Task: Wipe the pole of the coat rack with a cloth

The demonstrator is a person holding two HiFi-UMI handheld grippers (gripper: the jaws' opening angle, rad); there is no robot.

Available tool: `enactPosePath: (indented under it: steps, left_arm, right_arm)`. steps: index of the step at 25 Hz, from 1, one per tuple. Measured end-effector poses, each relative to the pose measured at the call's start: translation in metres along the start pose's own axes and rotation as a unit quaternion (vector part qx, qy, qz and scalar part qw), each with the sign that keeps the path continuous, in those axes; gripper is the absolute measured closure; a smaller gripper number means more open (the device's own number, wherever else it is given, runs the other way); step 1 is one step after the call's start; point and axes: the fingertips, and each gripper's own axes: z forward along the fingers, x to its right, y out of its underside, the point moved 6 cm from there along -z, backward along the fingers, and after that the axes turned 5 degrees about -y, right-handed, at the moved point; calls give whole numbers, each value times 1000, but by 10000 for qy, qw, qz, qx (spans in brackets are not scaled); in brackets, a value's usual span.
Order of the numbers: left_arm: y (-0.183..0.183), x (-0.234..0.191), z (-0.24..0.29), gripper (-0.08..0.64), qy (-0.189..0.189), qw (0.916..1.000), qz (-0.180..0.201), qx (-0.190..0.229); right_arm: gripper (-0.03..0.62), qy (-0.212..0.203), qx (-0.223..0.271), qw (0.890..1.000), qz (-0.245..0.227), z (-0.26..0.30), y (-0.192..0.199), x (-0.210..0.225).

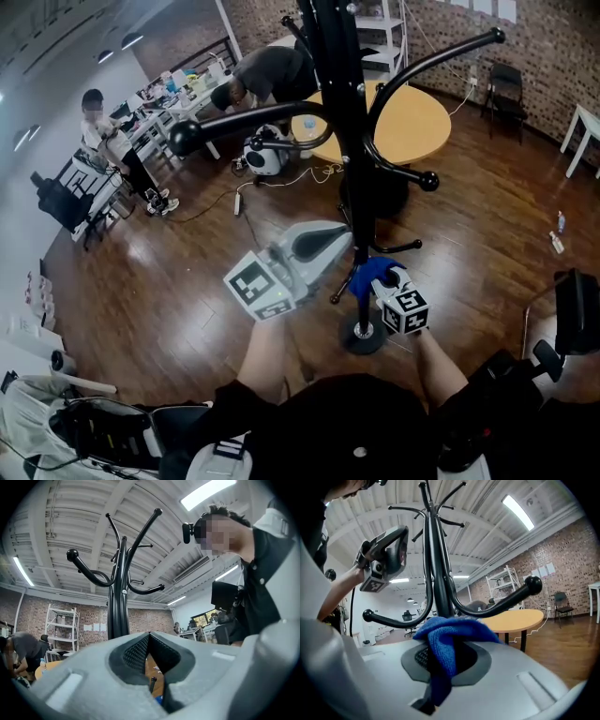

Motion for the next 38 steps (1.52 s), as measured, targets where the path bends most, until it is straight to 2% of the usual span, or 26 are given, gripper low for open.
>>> enactPosePath:
  steps: [2,5,7,11,13,15,18,21,24,27,30,32,35,37,38]
  left_arm:
    - [1,0,1,560,-13,10000,-8,-23]
    - [0,-1,1,560,-31,10000,2,-44]
    - [0,0,0,560,-27,10000,17,-46]
    - [-5,2,-4,560,-66,10000,58,23]
    - [-8,2,-7,560,-100,9999,81,73]
    - [-8,2,-12,560,-138,9998,89,105]
    - [-7,1,-16,560,-185,9997,84,138]
    - [-7,-2,-19,560,-234,9996,74,136]
    - [-6,-5,-19,560,-244,9996,24,132]
    - [-5,-6,-14,560,-198,9997,-7,110]
    - [-3,-7,-9,560,-145,9999,-26,50]
    - [-1,-8,-6,560,-128,9999,-44,38]
    - [1,-5,-1,560,-85,9999,-67,39]
    - [2,-3,2,560,-50,10000,-62,22]
    - [3,-3,2,560,-48,10000,-61,14]
  right_arm:
    - [561,-65,342,9994,-29,-3,-29,-8]
    - [561,-105,1155,9932,-118,-12,-104,-23]
    - [561,-198,1693,9850,-264,-19,-161,-34]
    - [560,-331,2566,9620,-876,-32,-272,-59]
    - [560,-342,2757,9554,-999,-36,-304,-65]
    - [555,-342,2804,9537,-1027,-38,-312,-66]
    - [557,-292,2833,9533,-1004,-38,-296,-60]
    - [557,-243,2374,9659,-1001,-31,-256,-53]
    - [556,-161,1807,9794,-883,-24,-189,-41]
    - [557,-100,1269,9909,-439,-14,-109,-23]
    - [555,-1,750,9972,25,-3,-44,-8]
    - [557,85,429,9988,211,2,-14,-2]
    - [558,193,230,9992,274,3,1,-1]
    - [558,188,284,9991,233,1,-14,-4]
    - [558,138,463,9985,239,-2,-30,-7]
